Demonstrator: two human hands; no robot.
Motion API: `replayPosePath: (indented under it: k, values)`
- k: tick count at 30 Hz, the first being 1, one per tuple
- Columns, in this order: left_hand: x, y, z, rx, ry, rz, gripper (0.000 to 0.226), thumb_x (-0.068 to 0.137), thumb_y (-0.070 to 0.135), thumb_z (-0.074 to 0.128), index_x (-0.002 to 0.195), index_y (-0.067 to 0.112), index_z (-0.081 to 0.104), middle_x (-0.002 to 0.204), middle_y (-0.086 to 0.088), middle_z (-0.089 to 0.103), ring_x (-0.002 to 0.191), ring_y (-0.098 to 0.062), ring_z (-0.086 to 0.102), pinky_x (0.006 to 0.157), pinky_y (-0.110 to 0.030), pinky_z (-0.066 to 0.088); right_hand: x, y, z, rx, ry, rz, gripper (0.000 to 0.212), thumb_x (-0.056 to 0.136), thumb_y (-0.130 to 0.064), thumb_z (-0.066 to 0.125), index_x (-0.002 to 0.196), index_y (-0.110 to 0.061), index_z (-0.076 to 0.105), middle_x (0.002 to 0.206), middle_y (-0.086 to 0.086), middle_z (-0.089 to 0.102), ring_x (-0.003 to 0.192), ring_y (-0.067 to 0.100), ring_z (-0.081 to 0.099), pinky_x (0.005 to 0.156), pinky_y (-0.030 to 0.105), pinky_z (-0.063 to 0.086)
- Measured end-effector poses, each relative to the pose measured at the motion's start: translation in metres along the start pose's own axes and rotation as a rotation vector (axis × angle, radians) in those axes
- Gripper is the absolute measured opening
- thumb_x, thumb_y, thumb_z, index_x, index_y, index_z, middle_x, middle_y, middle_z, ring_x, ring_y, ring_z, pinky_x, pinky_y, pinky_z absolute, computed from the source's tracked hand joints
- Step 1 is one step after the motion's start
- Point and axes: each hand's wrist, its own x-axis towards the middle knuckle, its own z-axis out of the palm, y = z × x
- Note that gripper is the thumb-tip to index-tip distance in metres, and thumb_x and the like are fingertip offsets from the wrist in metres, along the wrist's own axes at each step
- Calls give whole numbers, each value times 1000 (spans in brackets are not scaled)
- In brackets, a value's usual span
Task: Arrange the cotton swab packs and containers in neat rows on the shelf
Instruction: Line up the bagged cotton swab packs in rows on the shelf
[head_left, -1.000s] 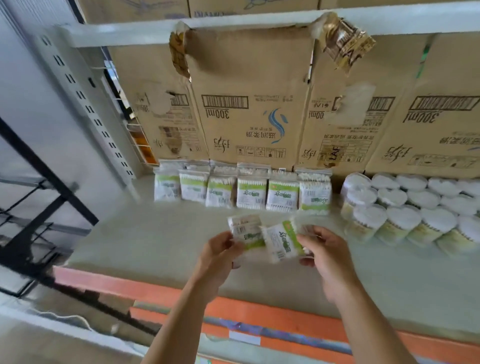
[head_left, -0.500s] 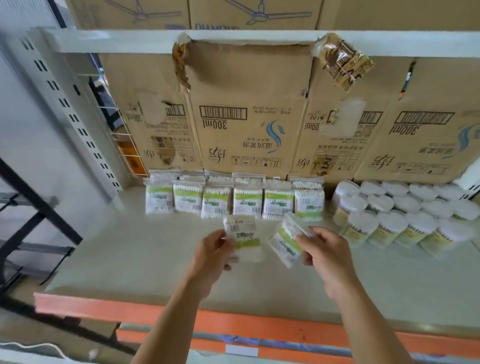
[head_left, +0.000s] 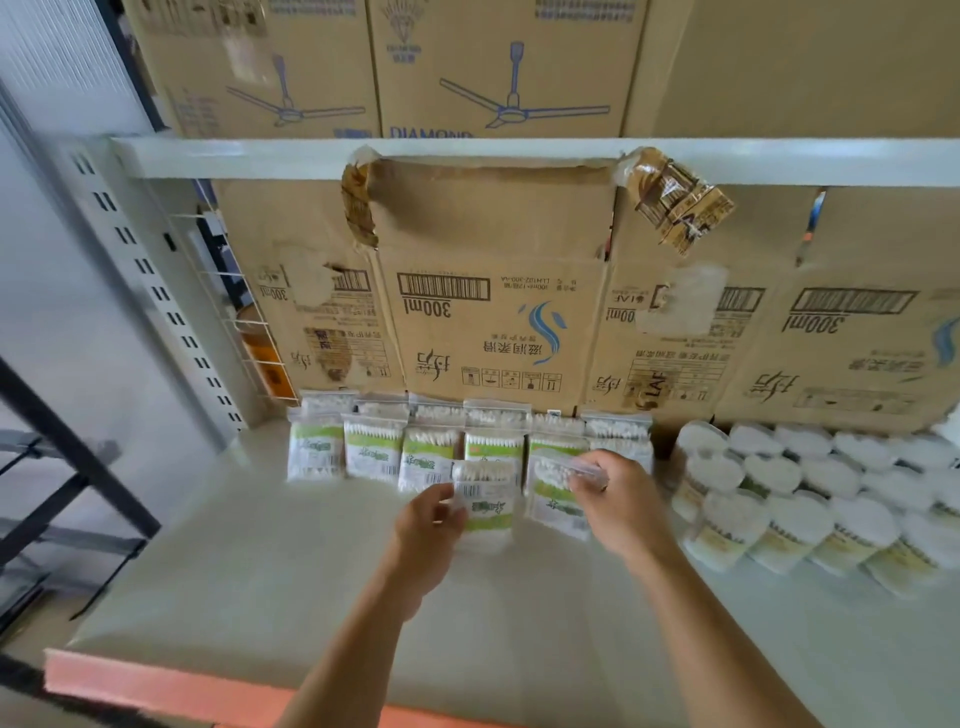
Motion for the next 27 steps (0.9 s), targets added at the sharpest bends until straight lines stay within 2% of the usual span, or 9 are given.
replayPosePath:
  k: [2, 5, 12, 16, 18, 20, 23, 25, 27]
  values:
    - [6, -3, 0, 58, 10, 10, 16, 94, 13, 54, 109, 18, 58, 83, 2, 61, 63, -10, 49, 54, -23, 43, 6, 2, 3, -8, 27, -19, 29, 95, -22, 58, 123, -16, 61, 125, -2, 62, 91, 1, 53, 76, 12, 38]
    - [11, -7, 0, 104, 22, 31, 14, 95, 16, 53, 107, 15, 61, 76, 3, 58, 58, -8, 44, 45, -15, 36, 10, 4, 7, -18, 94, -58, 26, 93, -16, 60, 119, -13, 63, 121, 1, 63, 86, 2, 54, 67, 6, 35]
    - [18, -10, -1, 116, -19, 37, 10, 95, 18, 53, 99, 19, 63, 74, 0, 58, 59, -12, 43, 52, -24, 36, 12, 8, 17, -39, 177, -100, 40, 89, -14, 65, 127, -12, 55, 125, 6, 55, 85, 19, 60, 83, 23, 44]
    - [18, -10, -4, 126, -38, 27, 11, 95, 20, 53, 98, 21, 64, 73, 0, 61, 58, -13, 44, 50, -23, 35, 5, 3, 18, -32, 322, -123, 42, 83, -10, 71, 123, -11, 58, 122, 9, 50, 78, 18, 55, 76, 19, 37]
    - [13, -5, -9, 61, -83, 18, 12, 94, 21, 55, 99, 21, 66, 84, -8, 68, 64, -16, 53, 55, -26, 42, 1, -2, 19, -6, 354, -197, 34, 81, -6, 71, 114, -9, 63, 113, 8, 57, 75, 20, 58, 74, 22, 41]
    - [8, 1, -14, -146, -214, -2, 22, 87, 24, 57, 105, 18, 67, 100, -16, 70, 83, -23, 66, 72, -35, 52, -2, -11, 20, 45, 268, -256, 26, 83, -8, 69, 109, -10, 65, 106, 3, 64, 68, 5, 54, 66, 13, 41]
    - [3, 7, -25, -334, -400, -26, 37, 80, 24, 57, 114, 13, 65, 109, -19, 68, 102, -35, 65, 90, -48, 51, -7, -25, 22, 141, -10, -244, 41, 88, -29, 66, 126, -19, 59, 119, -9, 60, 64, -6, 52, 61, 6, 40]
    - [3, 9, -29, -337, -461, -2, 37, 82, 23, 59, 117, 10, 64, 111, -24, 65, 103, -40, 63, 90, -50, 51, -9, -31, 25, 125, -191, -213, 55, 88, -40, 64, 139, -25, 49, 121, -13, 58, 82, -5, 58, 70, 5, 42]
    - [3, 10, -30, -337, -426, 6, 38, 82, 22, 61, 118, 9, 64, 110, -25, 65, 100, -40, 64, 83, -46, 53, -10, -32, 28, 100, -290, -175, 54, 89, -33, 64, 140, -26, 48, 108, -14, 61, 82, -9, 57, 67, 4, 41]
